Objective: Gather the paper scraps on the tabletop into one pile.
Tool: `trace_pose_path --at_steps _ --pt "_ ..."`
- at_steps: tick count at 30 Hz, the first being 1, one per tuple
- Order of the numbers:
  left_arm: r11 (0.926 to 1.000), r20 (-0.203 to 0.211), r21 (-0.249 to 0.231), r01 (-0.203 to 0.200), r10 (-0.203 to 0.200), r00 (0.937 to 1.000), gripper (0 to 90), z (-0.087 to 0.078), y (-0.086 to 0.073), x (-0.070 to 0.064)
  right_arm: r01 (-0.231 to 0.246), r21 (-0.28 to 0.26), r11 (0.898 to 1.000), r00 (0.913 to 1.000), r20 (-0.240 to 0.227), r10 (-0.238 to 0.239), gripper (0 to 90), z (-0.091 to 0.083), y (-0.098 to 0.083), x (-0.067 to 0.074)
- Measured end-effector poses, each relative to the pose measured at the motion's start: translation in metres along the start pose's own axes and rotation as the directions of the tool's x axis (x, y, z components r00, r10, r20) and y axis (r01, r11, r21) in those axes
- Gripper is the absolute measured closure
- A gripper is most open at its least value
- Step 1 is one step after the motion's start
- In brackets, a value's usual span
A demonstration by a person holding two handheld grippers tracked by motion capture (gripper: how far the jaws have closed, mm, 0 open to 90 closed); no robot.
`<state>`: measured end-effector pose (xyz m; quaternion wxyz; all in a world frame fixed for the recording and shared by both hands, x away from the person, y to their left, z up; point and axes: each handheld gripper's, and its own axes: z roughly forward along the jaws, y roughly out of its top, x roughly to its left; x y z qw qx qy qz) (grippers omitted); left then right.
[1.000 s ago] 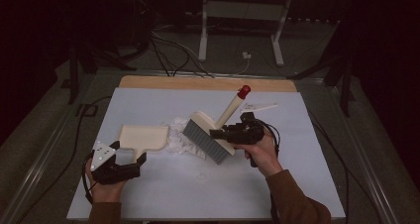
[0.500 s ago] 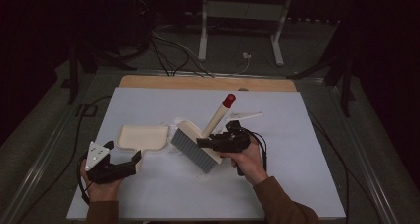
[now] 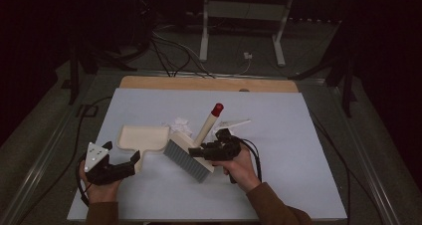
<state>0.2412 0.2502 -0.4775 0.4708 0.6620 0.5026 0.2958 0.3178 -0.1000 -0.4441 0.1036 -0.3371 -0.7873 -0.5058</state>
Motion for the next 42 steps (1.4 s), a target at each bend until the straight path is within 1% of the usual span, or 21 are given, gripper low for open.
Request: trace_pose_path --at_steps 5,8,12,17,19,21,23,24,26,29,32,34,36,39,42 --pt "1.0000 0.002 -0.002 0.003 -0.003 1.0000 0.6 -0.001 0.000 0.000 0.004 0.039 0.999 0.9999 -0.012 -0.003 67.3 0.011 -0.003 0.002" --pt "1.0000 0.000 -0.001 0.002 -0.002 1.0000 0.6 -0.001 0.000 0.001 0.007 0.067 0.998 1.0000 0.005 -0.007 67.4 0.019 -0.005 -0.001" --pt "1.0000 0.001 0.001 0.000 0.000 1.0000 0.6 0.000 0.000 0.001 -0.021 0.091 0.996 0.9996 0.023 0.019 67.4 0.028 -0.006 -0.009" --pt "1.0000 0.002 0.006 -0.001 0.001 1.0000 0.6 0.000 0.000 0.001 -0.054 0.113 0.992 0.9967 0.066 0.046 67.3 0.039 -0.007 -0.020" --pt "1.0000 0.003 0.005 -0.002 0.002 1.0000 0.6 0.000 0.000 0.001 -0.069 0.114 0.991 0.9936 0.097 0.058 67.4 0.040 -0.007 -0.024" --pt "1.0000 0.003 0.006 -0.001 0.001 1.0000 0.6 0.000 0.000 0.001 -0.085 0.105 0.991 0.9897 0.124 0.072 67.4 0.039 -0.007 -0.029" --pt "1.0000 0.004 0.007 0.000 0.000 1.0000 0.6 0.000 0.000 0.001 -0.095 0.098 0.991 0.9843 0.158 0.079 67.4 0.037 -0.007 -0.032" --pt "1.0000 0.003 0.008 0.000 0.000 1.0000 0.6 0.000 0.000 0.001 -0.106 0.091 0.990 0.9819 0.167 0.090 67.4 0.035 -0.006 -0.035" --pt "1.0000 0.004 0.008 -0.002 0.002 1.0000 0.6 0.000 0.000 0.001 -0.130 0.071 0.989 0.9743 0.194 0.114 67.4 0.031 -0.006 -0.039" --pt "0.9999 0.006 0.012 -0.001 0.001 1.0000 0.6 0.001 -0.001 0.001 -0.168 0.038 0.985 0.9602 0.232 0.155 67.4 0.023 -0.006 -0.047" --pt "0.9999 0.007 0.014 -0.001 0.001 1.0000 0.6 0.001 -0.001 0.000 -0.208 0.004 0.978 0.9428 0.268 0.199 67.4 0.014 -0.008 -0.053" --pt "0.9999 0.008 0.017 -0.002 0.002 1.0000 0.6 0.002 -0.001 0.000 -0.225 -0.015 0.974 0.9314 0.290 0.220 67.4 0.008 -0.009 -0.057" --pt "0.9998 0.008 0.018 -0.001 0.001 1.0000 0.6 0.002 -0.001 0.000 -0.238 -0.034 0.971 0.9196 0.314 0.236 67.4 0.001 -0.009 -0.061" --pt "0.9998 0.008 0.020 -0.002 0.002 1.0000 0.6 0.002 -0.001 0.000 -0.239 -0.049 0.970 0.9043 0.353 0.240 67.4 -0.008 -0.008 -0.063" --pt "0.9998 0.007 0.020 -0.001 0.001 1.0000 0.6 0.002 -0.001 0.000 -0.233 -0.060 0.971 0.8921 0.384 0.238 67.4 -0.016 -0.008 -0.065"
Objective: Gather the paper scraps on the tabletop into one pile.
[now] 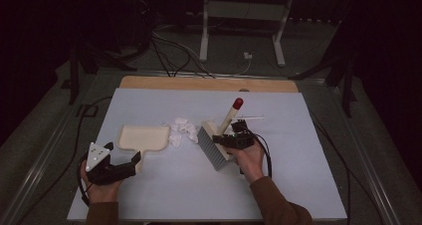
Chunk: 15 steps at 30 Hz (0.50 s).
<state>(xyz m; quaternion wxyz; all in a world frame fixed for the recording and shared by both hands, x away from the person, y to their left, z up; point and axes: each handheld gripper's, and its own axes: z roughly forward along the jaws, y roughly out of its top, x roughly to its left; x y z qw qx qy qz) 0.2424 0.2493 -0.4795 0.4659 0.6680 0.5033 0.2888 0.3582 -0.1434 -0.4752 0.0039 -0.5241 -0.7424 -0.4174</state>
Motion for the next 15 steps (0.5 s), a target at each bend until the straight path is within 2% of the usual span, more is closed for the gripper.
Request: trace_pose_path --at_steps 6,9,15 --pt "1.0000 -0.001 0.000 0.001 -0.001 1.0000 0.6 0.000 0.000 0.001 0.022 -0.012 1.000 0.9996 0.016 -0.022 67.4 -0.017 0.001 0.001" --pt "1.0000 -0.003 0.000 0.003 -0.003 1.0000 0.6 0.000 0.000 0.001 0.049 -0.037 0.998 0.9987 0.015 -0.048 67.4 -0.027 0.003 0.005" --pt "1.0000 -0.003 -0.001 0.005 -0.005 1.0000 0.6 0.000 0.000 0.001 0.063 -0.094 0.994 0.9979 0.020 -0.061 67.4 -0.038 0.011 0.015"
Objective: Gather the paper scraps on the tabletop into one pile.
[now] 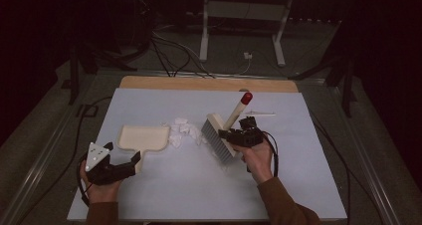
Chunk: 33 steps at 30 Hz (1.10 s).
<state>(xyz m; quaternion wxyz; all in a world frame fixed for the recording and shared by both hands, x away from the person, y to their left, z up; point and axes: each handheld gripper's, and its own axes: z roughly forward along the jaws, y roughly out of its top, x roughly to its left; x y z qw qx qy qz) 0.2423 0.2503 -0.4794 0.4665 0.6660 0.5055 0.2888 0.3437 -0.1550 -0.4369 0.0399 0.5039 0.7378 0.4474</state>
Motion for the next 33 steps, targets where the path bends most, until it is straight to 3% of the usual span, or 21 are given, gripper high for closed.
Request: trace_pose_path --at_steps 2,6,13,18,21,26,33 --pt "1.0000 -0.001 -0.001 0.003 -0.003 1.0000 0.6 0.000 0.000 0.001 -0.004 -0.017 1.000 0.9999 -0.012 0.004 67.3 0.000 0.002 0.003" --pt "1.0000 0.000 -0.001 0.005 -0.005 1.0000 0.6 0.000 0.000 0.001 0.016 -0.035 0.999 0.9968 -0.078 -0.018 67.4 0.008 0.003 0.017" --pt "1.0000 -0.002 -0.004 0.007 -0.007 1.0000 0.6 -0.001 0.000 0.003 0.071 0.042 0.997 0.9922 -0.106 -0.066 67.4 0.049 -0.004 0.049" --pt "0.9999 -0.002 -0.006 0.011 -0.011 0.9999 0.6 -0.001 -0.001 0.004 0.081 0.104 0.991 0.9925 -0.101 -0.070 67.4 0.073 -0.012 0.059" --pt "1.0000 -0.002 -0.007 0.007 -0.007 1.0000 0.6 -0.001 0.000 0.003 0.069 0.111 0.991 0.9960 -0.064 -0.062 67.4 0.080 -0.012 0.057" --pt "0.9999 -0.001 -0.003 0.010 -0.010 1.0000 0.6 0.000 -0.001 0.003 0.027 0.102 0.994 0.9996 0.007 -0.028 67.4 0.075 -0.007 0.043" --pt "1.0000 -0.002 -0.002 0.009 -0.009 1.0000 0.6 0.000 -0.001 0.003 -0.028 0.060 0.998 0.9942 0.106 0.022 67.4 0.057 -0.005 0.017"
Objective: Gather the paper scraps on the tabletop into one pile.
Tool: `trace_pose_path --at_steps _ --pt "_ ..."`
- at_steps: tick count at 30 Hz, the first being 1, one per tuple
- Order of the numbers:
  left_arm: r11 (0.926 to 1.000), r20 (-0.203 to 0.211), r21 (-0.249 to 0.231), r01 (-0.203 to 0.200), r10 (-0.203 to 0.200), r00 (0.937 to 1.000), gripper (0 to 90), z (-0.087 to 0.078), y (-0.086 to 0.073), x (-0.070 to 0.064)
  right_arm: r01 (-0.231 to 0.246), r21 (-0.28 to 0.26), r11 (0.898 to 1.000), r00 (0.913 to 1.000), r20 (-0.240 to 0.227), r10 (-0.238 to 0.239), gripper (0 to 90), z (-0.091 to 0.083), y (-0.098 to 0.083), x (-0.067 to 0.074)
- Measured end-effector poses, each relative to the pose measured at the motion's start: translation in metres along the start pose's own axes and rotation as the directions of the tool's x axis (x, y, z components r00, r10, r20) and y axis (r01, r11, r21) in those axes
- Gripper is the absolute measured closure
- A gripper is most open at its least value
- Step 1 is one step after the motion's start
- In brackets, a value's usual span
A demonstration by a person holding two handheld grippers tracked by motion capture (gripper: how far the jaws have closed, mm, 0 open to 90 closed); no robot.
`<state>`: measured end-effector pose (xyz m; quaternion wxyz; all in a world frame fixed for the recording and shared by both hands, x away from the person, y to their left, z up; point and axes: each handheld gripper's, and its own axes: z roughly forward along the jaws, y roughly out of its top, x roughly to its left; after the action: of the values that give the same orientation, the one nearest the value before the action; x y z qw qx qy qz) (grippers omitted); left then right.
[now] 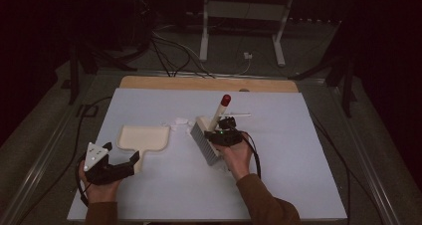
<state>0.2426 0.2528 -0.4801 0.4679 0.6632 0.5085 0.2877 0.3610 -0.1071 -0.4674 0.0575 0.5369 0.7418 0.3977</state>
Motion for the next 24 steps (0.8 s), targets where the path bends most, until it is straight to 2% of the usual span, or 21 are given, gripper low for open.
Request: trace_pose_path --at_steps 4,6,9,12,15,17,24 --pt "1.0000 -0.001 0.001 0.001 -0.001 1.0000 0.6 0.000 0.000 0.000 -0.028 -0.018 0.999 0.9987 0.041 0.029 67.4 -0.010 -0.001 -0.013" --pt "1.0000 -0.002 0.002 0.002 -0.002 1.0000 0.6 0.001 0.000 0.000 -0.027 -0.027 0.999 0.9991 0.033 0.028 67.4 -0.017 -0.001 -0.015" --pt "1.0000 -0.001 0.004 0.000 0.000 1.0000 0.6 0.001 0.000 -0.001 -0.003 -0.058 0.998 0.9999 0.012 0.003 67.4 -0.029 -0.002 -0.009" --pt "1.0000 -0.001 0.003 0.001 -0.001 1.0000 0.6 0.001 0.000 -0.001 0.038 -0.092 0.995 0.9992 0.016 -0.036 67.3 -0.034 0.002 -0.001" --pt "1.0000 0.000 0.000 0.004 -0.004 1.0000 0.6 0.000 0.000 0.000 0.023 -0.102 0.995 0.9997 -0.003 -0.023 67.3 -0.029 0.007 0.003" --pt "1.0000 0.000 0.001 0.007 -0.007 1.0000 0.6 0.000 0.000 0.000 0.022 -0.121 0.992 0.9989 -0.038 -0.027 67.3 -0.024 0.009 0.006" --pt "1.0000 0.004 0.008 0.002 -0.002 1.0000 0.7 0.002 -0.001 0.000 0.042 -0.100 0.994 0.9971 -0.058 -0.048 67.3 0.002 0.015 0.030"
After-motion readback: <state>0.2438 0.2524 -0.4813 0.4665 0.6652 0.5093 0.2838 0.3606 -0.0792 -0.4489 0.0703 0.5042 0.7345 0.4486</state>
